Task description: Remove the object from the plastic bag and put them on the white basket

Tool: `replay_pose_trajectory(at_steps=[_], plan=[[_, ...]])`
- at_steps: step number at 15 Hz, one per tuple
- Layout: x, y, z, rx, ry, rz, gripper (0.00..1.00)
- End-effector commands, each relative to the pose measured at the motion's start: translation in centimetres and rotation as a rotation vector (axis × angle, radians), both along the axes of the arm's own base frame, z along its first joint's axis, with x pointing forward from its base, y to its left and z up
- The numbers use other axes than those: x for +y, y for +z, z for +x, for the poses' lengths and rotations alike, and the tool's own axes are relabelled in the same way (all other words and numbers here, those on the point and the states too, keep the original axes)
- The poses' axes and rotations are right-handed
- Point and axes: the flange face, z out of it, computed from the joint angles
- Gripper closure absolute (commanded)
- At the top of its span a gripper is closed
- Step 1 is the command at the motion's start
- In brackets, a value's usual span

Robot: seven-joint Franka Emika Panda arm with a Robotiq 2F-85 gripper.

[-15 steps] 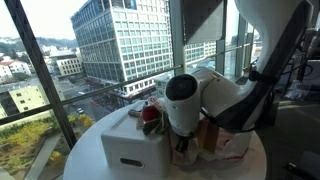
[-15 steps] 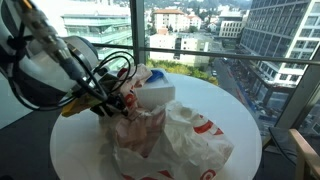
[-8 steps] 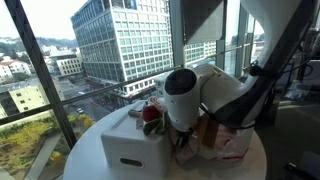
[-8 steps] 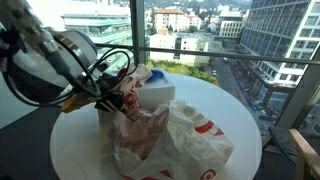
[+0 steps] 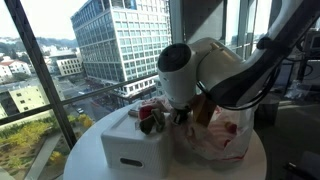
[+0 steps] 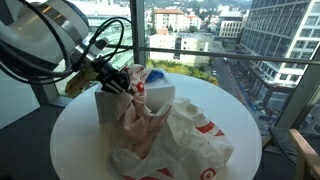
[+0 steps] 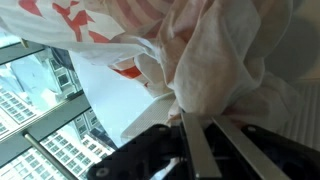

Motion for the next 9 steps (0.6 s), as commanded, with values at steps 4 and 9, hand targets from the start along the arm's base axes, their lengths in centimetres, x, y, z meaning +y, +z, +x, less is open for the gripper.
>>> replay_pose_trajectory(at_steps=[4,9], plan=[[2.2,8.9,4.8,-0.236,-0.101,-0.047,0.89],[7.7,15.0,9.9,-0.444,-0.142,-0.005,0.89]])
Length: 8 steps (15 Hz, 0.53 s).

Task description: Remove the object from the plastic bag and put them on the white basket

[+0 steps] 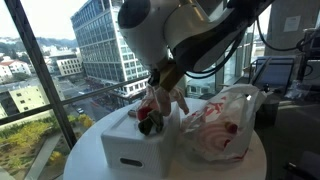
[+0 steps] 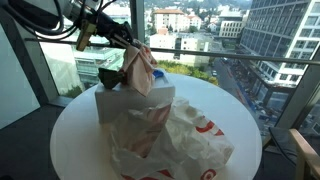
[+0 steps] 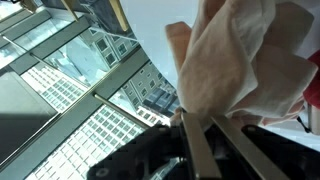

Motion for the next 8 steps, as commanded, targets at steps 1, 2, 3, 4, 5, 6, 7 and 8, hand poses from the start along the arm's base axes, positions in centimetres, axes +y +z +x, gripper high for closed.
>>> replay_pose_trajectory(at_steps=[1,2,3,4,5,6,7,8], plan=[[5.0,3.1,3.9,-0.148,-0.028,0.045,0.88],[7.9,3.5,3.6,-0.159,-0.033,0.084,0.89],[9.7,3.5,3.7,-0.164,-0.036,0.112,0.89],[11.5,2.9,3.5,-0.157,-0.038,0.124,0.89],[13.0,2.0,3.0,-0.136,-0.048,0.128,0.67],[14.0,1.5,2.5,-0.12,-0.06,0.133,0.64],[14.8,1.0,1.7,-0.103,-0.073,0.121,0.6],[13.5,0.6,1.7,-0.086,-0.082,0.077,0.53]])
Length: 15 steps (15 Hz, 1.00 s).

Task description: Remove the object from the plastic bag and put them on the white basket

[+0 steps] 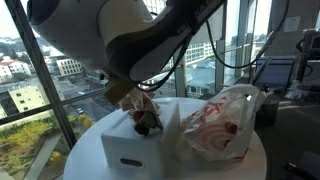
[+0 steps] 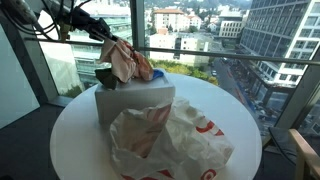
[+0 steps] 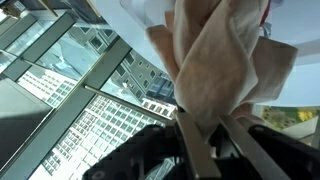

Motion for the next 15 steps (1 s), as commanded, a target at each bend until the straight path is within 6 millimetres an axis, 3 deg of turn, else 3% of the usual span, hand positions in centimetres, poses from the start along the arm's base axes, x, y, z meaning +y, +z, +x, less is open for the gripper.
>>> replay_pose_trajectory(at_steps=[1,4,7,11,15], plan=[[-0.1,-0.1,-0.2,0.023,-0.063,-0.047,0.45],[-3.0,2.3,-1.0,0.003,-0.138,-0.081,0.22],[-6.2,3.5,-1.4,0.027,-0.232,-0.056,0.01],[-9.1,5.9,-2.9,0.101,-0.33,0.089,0.0],[-13.4,7.8,-6.0,0.145,-0.463,0.179,0.01]])
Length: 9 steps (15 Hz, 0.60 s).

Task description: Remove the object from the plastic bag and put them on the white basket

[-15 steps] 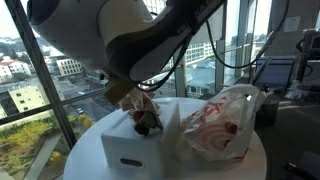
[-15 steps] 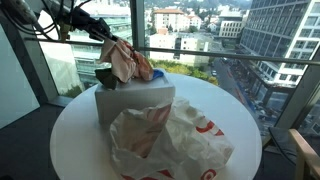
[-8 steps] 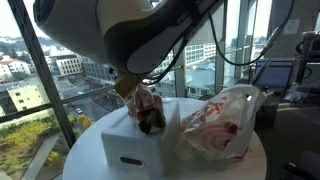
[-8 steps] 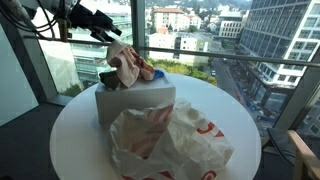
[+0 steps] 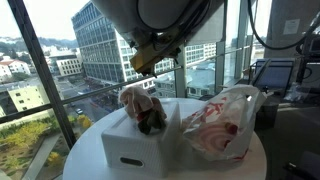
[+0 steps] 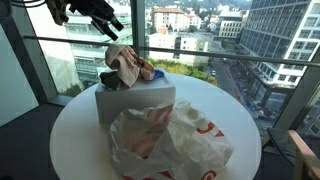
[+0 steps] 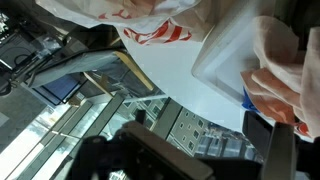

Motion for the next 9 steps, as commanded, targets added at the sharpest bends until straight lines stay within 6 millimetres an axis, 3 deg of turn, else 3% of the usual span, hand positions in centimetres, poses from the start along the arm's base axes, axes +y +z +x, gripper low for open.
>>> replay_pose_trajectory(at_steps=[1,5,9], plan=[[-4.6,1.7,-3.9,0.045,-0.096,0.069,0.0],[-8.5,-0.6,-8.0,0.183,-0.193,0.168,0.0],[-11.9,-5.2,-11.6,0.292,-0.28,0.251,0.0]])
